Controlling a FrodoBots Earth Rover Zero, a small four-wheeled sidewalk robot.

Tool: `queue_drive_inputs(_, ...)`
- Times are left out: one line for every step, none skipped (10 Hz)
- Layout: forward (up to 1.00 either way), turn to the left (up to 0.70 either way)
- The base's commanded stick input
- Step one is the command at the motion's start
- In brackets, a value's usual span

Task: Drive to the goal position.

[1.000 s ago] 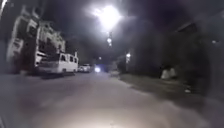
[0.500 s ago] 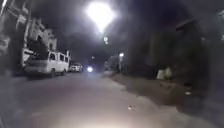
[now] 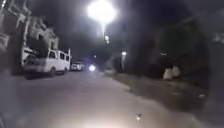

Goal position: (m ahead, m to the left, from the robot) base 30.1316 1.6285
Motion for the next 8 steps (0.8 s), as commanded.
queue_drive_inputs(0.7, 0.0)
queue_drive_inputs(0.7, 0.0)
queue_drive_inputs(0.7, 0.0)
queue_drive_inputs(0.7, 0.0)
queue_drive_inputs(0.7, 0.0)
queue_drive_inputs(0.7, 0.0)
queue_drive_inputs(0.7, 0.0)
queue_drive_inputs(0.7, 0.0)
